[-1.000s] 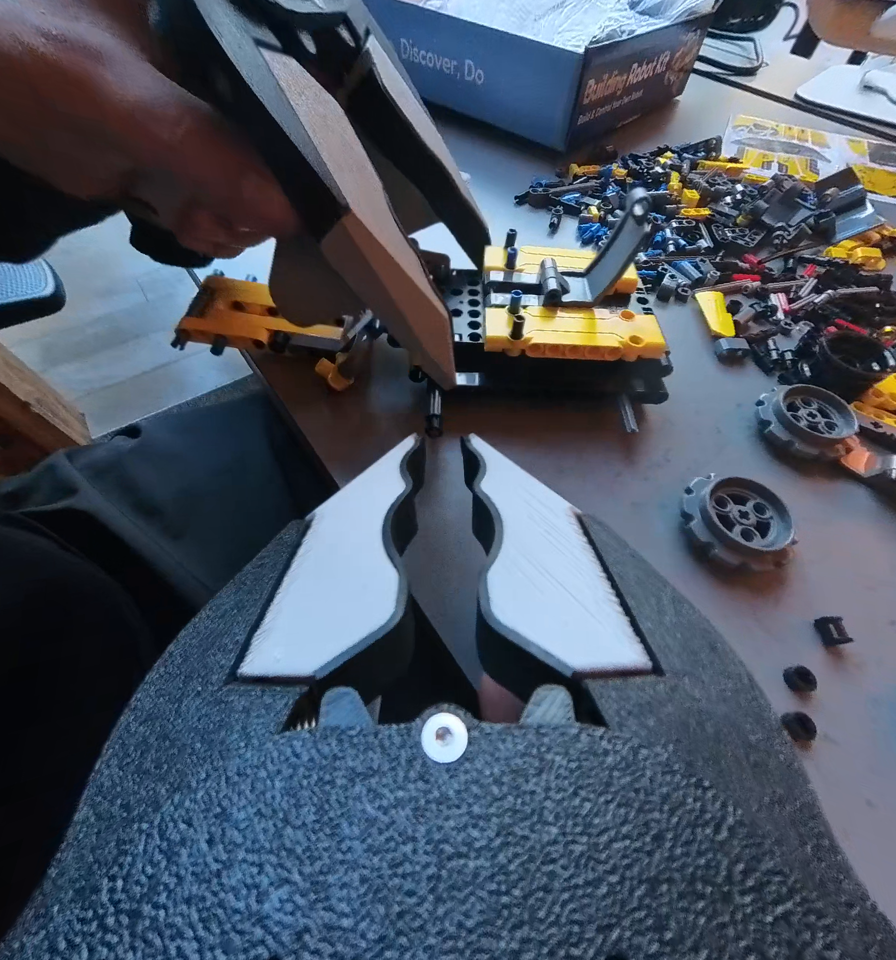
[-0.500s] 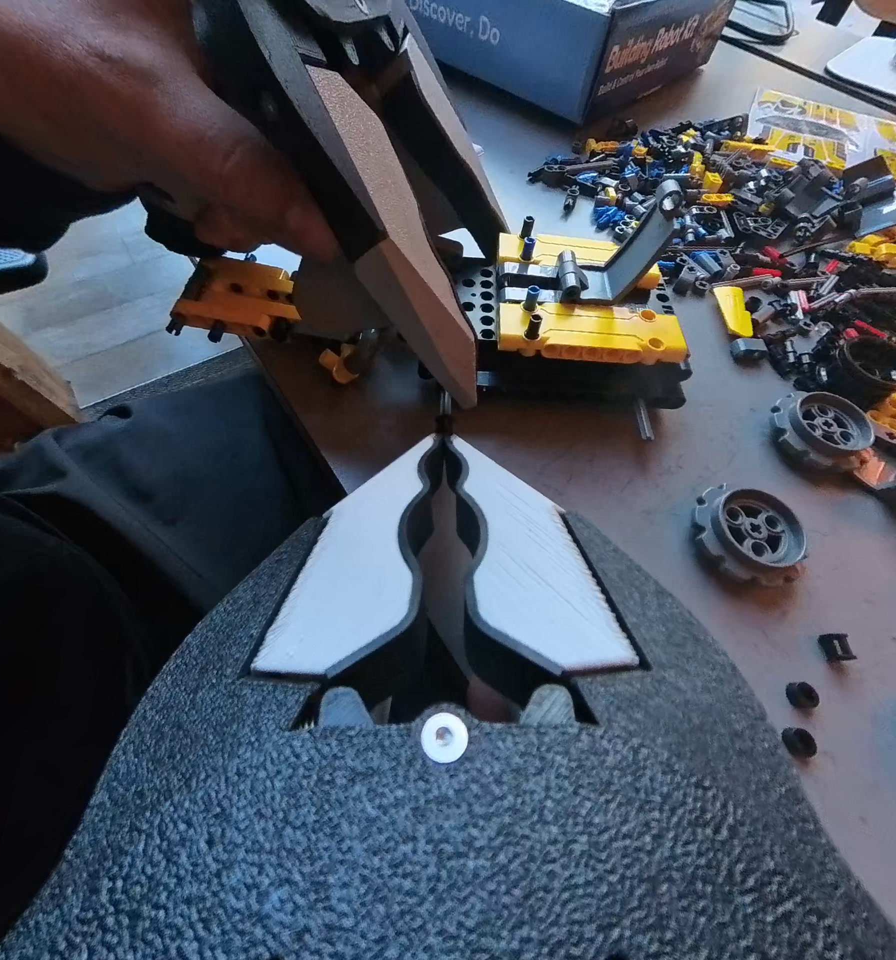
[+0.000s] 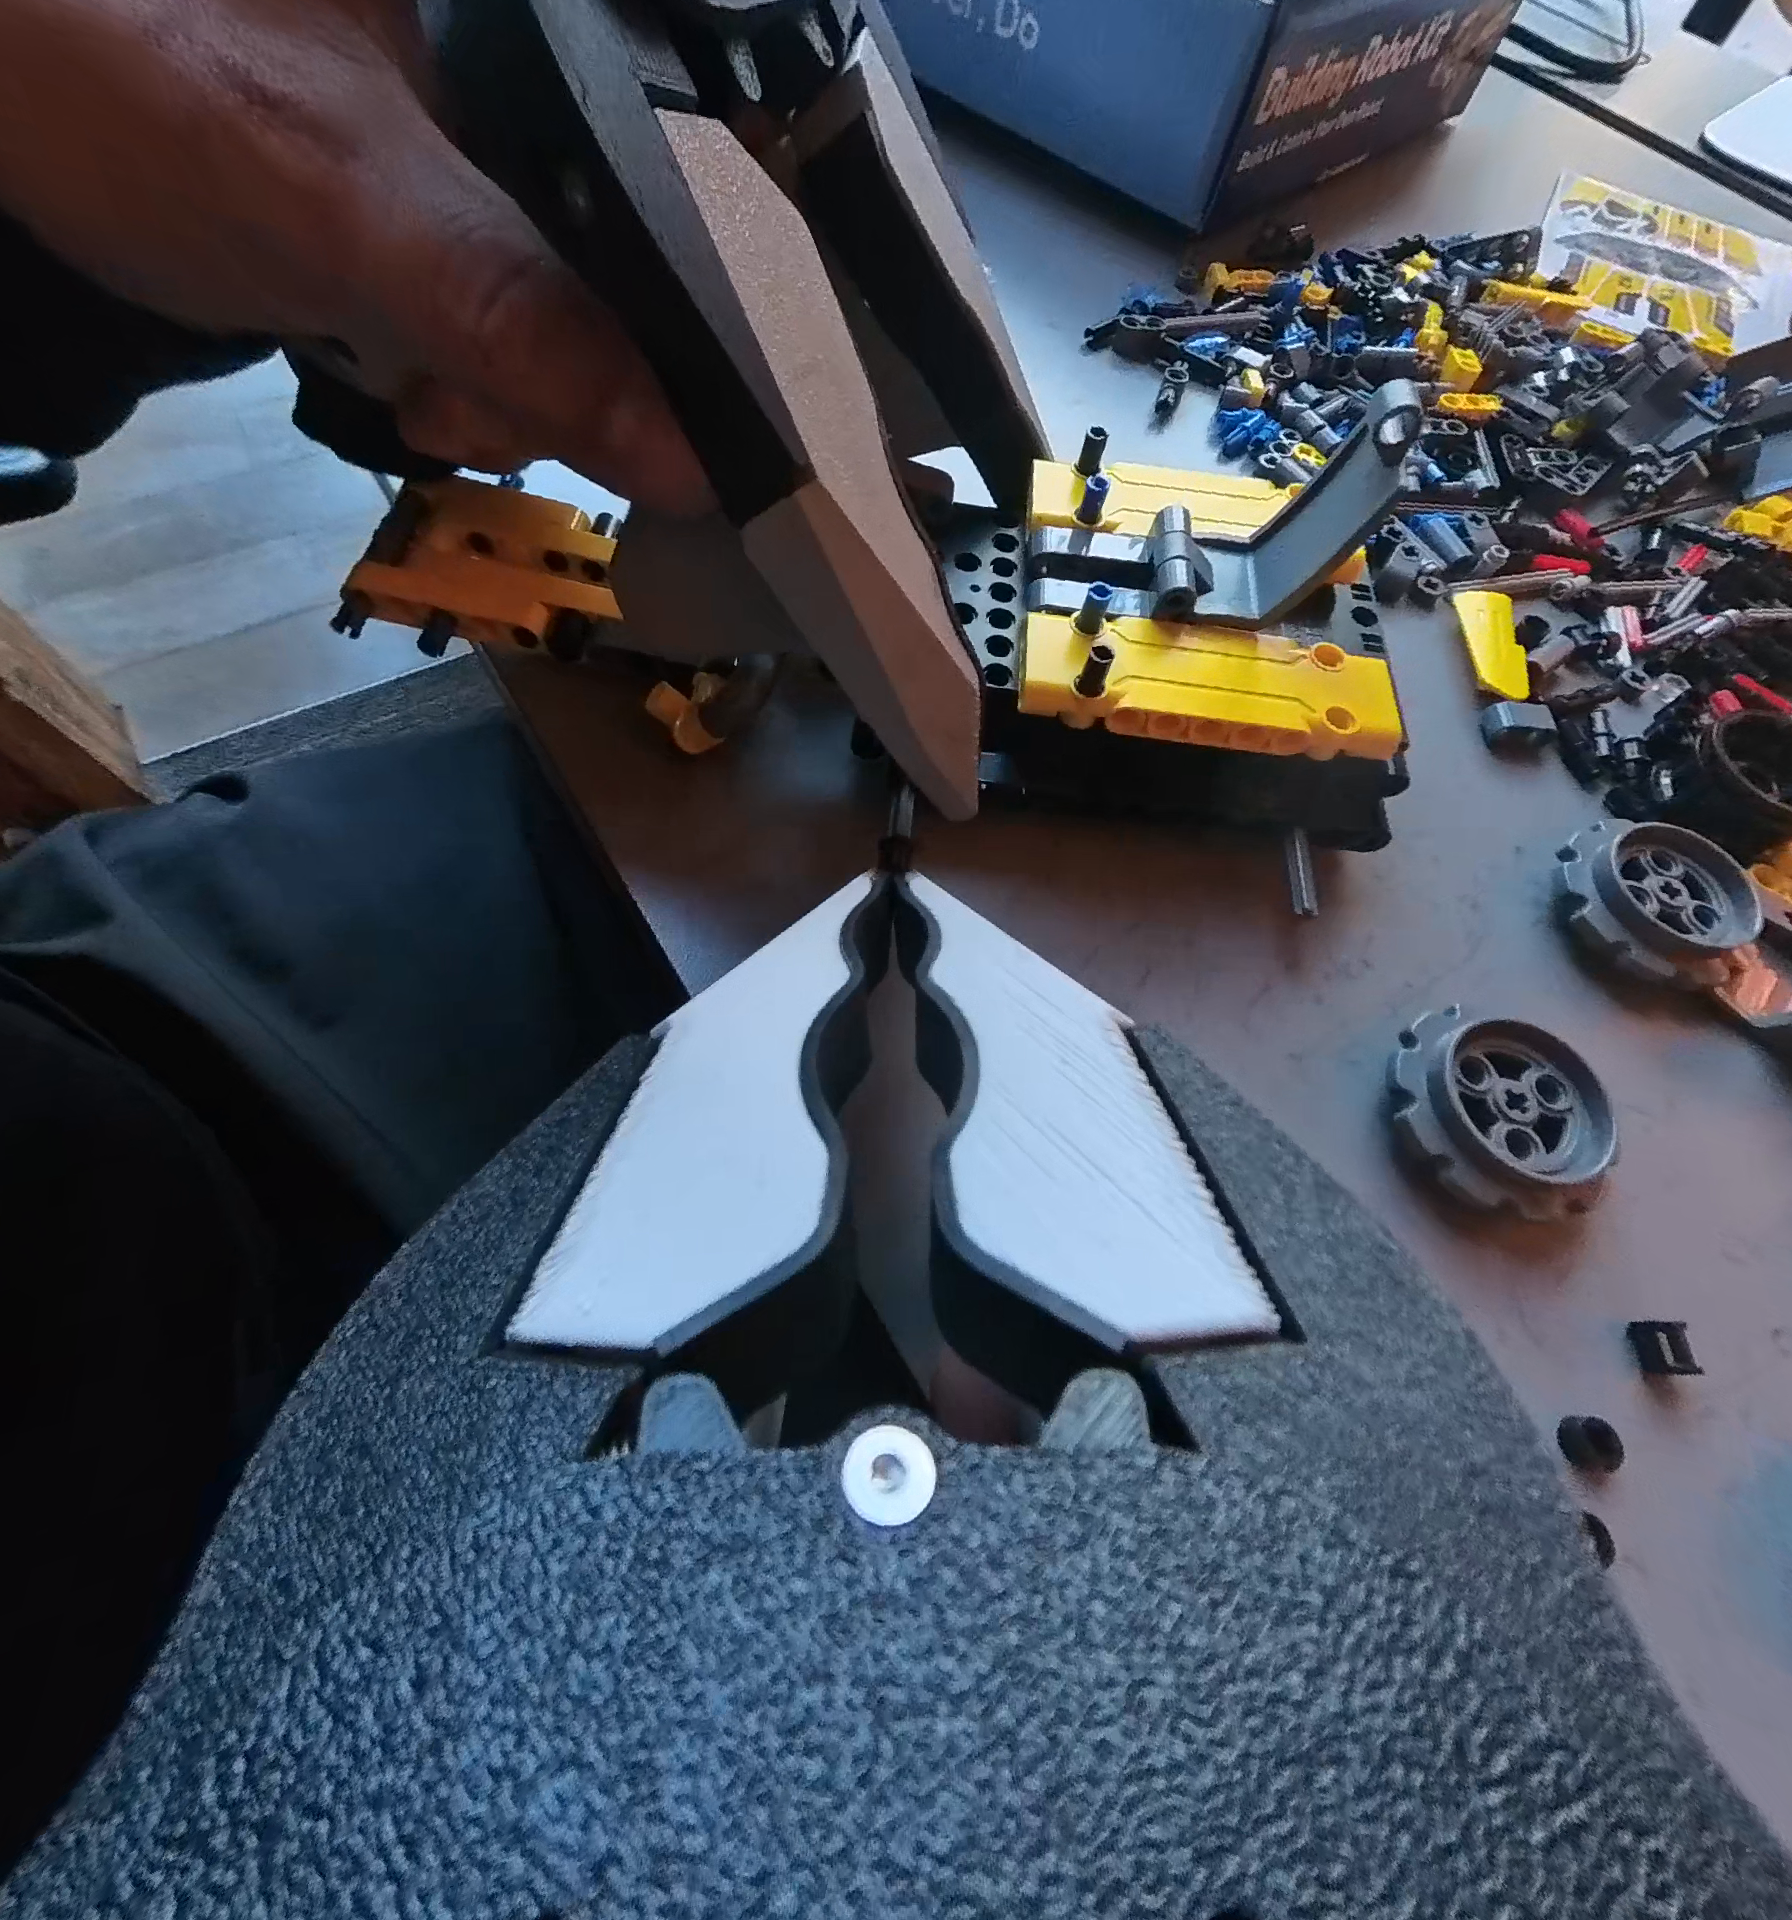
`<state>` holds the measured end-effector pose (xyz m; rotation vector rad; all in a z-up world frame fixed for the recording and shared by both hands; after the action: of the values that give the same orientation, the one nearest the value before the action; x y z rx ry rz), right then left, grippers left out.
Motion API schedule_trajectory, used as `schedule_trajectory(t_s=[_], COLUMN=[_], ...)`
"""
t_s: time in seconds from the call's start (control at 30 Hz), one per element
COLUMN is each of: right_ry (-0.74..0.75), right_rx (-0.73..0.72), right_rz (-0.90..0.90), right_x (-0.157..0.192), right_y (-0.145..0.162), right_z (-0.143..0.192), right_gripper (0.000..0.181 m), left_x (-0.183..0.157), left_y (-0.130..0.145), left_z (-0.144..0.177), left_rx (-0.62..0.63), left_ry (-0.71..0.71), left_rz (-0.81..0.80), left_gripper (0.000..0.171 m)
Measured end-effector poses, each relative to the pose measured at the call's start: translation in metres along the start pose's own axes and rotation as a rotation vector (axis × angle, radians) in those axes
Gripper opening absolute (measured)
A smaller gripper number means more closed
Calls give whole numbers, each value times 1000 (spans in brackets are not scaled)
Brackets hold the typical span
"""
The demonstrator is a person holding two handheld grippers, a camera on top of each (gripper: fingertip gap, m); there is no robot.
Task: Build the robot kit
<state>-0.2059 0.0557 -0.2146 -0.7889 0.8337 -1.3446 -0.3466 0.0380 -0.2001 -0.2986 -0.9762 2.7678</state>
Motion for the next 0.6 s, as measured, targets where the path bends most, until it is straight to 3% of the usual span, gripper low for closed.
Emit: schedule_trajectory(t_s=[0.2, 0.33, 0.5, 0.6], right_ry=[-3, -2, 28, 20], right_rx=[1, -43, -40, -25], right_rz=[12, 49, 85, 81], right_x=[-1, -5, -16, -18], right_y=[-1, -6, -4, -1], right_z=[1, 12, 19, 17], right_gripper=[0, 3, 14, 14], left_x=[0, 3, 16, 16], left_y=[-1, -1, -6, -3], left_z=[0, 2, 26, 30], left_rx=[0, 20, -20, 22], left_ry=[6, 91, 97, 61], left_rz=[0, -60, -12, -11], left_gripper=[90, 91, 87, 85])
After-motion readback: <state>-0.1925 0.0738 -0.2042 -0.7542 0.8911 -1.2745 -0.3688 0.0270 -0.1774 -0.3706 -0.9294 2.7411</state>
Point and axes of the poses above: each gripper's, where its closed fingertips meet, z back along the fingers, y out of its underside, x = y × z across the jaws, the point moved 8 cm from there along z, back along the fingers, and after that the axes turned 1 degree about -z, right-handed, at the moved point
